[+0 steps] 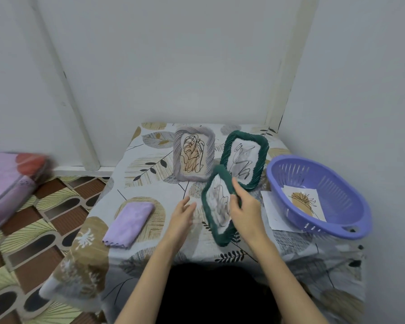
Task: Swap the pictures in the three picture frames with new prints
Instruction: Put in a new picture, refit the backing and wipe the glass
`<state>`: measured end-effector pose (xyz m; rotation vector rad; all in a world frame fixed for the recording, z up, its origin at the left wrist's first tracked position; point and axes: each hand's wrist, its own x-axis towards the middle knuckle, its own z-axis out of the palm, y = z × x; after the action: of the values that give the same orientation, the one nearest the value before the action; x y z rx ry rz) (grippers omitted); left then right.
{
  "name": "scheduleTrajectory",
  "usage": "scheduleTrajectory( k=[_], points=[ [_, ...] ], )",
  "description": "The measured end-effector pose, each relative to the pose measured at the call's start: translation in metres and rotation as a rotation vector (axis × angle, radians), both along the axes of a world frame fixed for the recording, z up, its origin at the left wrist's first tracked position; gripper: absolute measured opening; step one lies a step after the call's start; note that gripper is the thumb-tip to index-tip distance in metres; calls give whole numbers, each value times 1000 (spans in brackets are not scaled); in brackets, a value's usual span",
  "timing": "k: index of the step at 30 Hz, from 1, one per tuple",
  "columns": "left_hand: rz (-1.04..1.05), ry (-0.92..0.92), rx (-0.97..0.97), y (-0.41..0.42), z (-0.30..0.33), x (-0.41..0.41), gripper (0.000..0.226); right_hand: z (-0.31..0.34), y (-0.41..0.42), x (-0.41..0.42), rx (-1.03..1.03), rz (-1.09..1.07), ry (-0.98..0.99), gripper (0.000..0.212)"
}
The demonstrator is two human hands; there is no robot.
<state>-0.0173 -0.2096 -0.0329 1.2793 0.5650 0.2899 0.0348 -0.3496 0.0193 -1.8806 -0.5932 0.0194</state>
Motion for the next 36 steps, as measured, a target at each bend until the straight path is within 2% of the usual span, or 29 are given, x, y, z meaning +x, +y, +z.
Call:
scheduleTrajectory(
  k=[2,4,6,9,11,14,18,22,24,25,27,28,30,32,34,36],
  points=[
    [-32,-9,-43,-4,-5,-2,48,-7,-1,3,221,12,201,46],
    [11,-13,37,-1,-9,-2,56,-21,-2,4,229,27,270,45],
    [38,32,265,6,-13,-2,59,-35,-4,4,79,55,253,45],
    [-28,145,613,18,-23,-2,61,-60,-7,8,-355,52,163,50],
    [-117,292,875,24,-31,-1,61,-73,-6,10,-563,35,113,51],
    [-224,460,1135,24,-38,-3,59,-84,-3,7,-699,-4,45,52],
    [-240,545,1323,20,-40,-3,58,-91,-2,3,-850,-69,-84,52],
    [-266,546,1378,25,-39,-4,57,-93,-1,1,-869,-92,-125,53],
    [-161,526,1419,33,-36,-7,51,-94,-1,1,-852,-87,-115,53],
    [-34,528,1418,40,-35,-10,47,-94,-2,2,-846,-80,-105,53],
    [272,591,1321,56,-31,-20,44,-94,-3,4,-845,-62,-84,53],
    [373,669,1205,67,-27,-27,44,-94,-3,4,-845,-54,-80,54],
    [397,863,969,87,-18,-38,44,-94,-4,4,-843,-42,-75,54],
    [300,959,933,100,-12,-43,43,-94,-5,4,-836,-43,-77,54],
    [247,878,963,106,-5,-45,39,-94,-6,5,-818,-53,-79,54],
    [251,665,879,106,5,-45,31,-94,-6,5,-720,-73,-96,55]
  ],
)
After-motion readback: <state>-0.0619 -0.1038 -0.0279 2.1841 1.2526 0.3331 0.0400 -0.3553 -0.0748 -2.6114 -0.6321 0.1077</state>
